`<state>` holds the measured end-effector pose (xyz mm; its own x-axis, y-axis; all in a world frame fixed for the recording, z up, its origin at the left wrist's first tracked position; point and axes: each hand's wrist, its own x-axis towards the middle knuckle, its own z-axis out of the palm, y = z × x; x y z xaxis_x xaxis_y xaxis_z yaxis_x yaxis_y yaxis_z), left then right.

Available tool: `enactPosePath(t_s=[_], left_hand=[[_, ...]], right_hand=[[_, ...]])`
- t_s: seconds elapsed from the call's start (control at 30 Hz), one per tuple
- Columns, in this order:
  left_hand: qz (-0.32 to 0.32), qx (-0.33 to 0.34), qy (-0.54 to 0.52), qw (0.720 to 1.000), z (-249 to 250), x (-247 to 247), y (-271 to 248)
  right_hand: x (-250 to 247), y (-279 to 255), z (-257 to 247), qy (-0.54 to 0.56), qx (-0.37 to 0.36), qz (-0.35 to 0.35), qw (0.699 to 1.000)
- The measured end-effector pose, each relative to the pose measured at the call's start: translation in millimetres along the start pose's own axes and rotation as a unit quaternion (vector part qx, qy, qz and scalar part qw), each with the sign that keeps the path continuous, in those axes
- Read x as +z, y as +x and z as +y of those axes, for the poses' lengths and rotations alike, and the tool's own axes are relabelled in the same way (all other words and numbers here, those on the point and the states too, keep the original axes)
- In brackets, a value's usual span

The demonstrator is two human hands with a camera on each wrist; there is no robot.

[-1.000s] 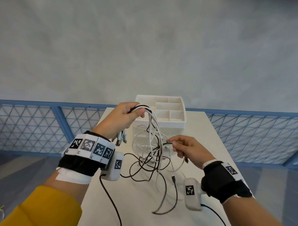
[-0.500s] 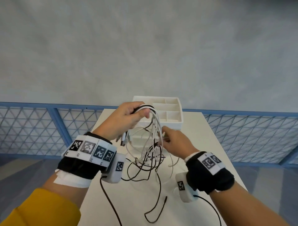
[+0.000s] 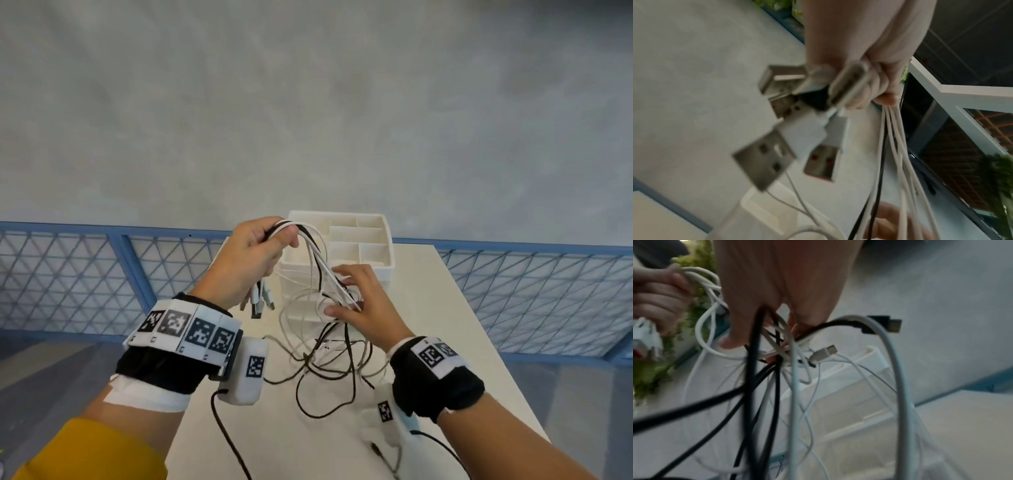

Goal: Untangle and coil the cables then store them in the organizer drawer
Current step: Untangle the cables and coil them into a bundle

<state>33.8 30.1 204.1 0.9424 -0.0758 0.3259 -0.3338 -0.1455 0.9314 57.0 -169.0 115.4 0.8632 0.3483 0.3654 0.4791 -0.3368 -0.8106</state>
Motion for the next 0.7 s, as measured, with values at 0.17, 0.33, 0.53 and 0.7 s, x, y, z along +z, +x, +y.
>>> enactPosePath(t_s=[0.17,0.33,0.53,0.7], left_hand=[[-0.015,-0.017,0.006,1.000,-5,-13,3],[-0.037,-0.021,0.003,0.999,-8,-9,5],[-0.049,-0.030,0.012,0.998,-9,-5,9],[-0.081,-0.031,0.050,0.995,-8,3,5]], right_hand=[[-26,-7,1,0.025,0.005,0.095,0.995],[-23,-23,31,-0.045,0.280,-0.024,0.959],[7,-27,15,0.208,0.282,-0.099,0.931],[6,-5,-23,0.061,0.079,0.043,0.994]])
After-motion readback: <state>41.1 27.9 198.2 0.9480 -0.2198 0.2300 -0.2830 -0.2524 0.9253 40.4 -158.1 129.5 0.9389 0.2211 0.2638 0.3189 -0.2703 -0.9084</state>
